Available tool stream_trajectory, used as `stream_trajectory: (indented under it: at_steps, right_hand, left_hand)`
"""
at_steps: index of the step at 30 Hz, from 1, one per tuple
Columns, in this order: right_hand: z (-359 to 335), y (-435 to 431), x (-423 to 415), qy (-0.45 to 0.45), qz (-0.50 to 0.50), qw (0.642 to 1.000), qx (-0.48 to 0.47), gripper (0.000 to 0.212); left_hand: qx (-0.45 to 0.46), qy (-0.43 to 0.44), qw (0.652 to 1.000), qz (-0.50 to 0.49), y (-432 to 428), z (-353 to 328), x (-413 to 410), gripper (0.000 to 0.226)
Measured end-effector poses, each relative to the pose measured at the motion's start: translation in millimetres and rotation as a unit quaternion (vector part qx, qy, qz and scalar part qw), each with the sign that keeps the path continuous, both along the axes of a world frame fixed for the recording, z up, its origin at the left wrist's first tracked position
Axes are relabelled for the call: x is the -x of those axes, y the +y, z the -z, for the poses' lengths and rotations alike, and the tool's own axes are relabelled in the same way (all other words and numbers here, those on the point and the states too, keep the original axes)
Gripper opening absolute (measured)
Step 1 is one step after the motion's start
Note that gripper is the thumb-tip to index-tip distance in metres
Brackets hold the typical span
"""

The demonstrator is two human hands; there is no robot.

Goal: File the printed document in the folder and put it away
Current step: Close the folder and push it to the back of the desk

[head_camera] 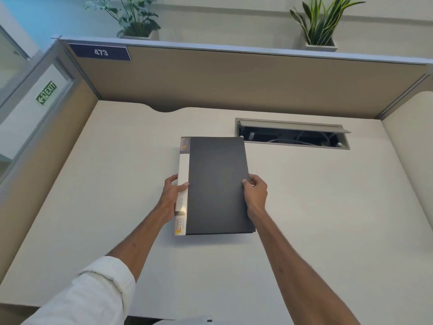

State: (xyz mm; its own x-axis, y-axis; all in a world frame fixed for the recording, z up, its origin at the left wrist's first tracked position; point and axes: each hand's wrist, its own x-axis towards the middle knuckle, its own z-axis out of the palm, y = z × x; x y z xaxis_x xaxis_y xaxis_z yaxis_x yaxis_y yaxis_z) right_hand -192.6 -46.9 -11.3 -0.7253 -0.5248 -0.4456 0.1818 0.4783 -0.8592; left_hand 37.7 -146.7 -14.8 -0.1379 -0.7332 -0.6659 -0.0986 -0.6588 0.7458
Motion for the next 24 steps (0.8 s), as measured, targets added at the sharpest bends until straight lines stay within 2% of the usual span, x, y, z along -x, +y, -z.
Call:
stream_trajectory:
  at_steps: [6,13,18,24]
  right_hand:
    - [-5.2,-68.9,-7.4,0.01,0.011,1.0,0.005,0.021]
    - [1.4,-142.2,1.8,0.032,0.035,0.999,-0.001,0.027]
    - [14.1,-181.2,15.3,0.042,0.045,0.998,0.001,0.028]
    - [33.2,-207.7,31.5,0.064,0.031,0.997,-0.02,0.03]
  left_hand:
    - [0.078,-0.043,0.996,-0.007,-65.9,-6.5,1.1,0.051]
    - [0.177,-0.108,0.977,0.056,-133.6,-0.3,16.8,0.041]
    - [0.183,-0.152,0.969,0.068,-171.8,13.5,33.5,0.063]
    - [0.2,-0.182,0.958,0.092,-198.2,32.6,50.7,0.059]
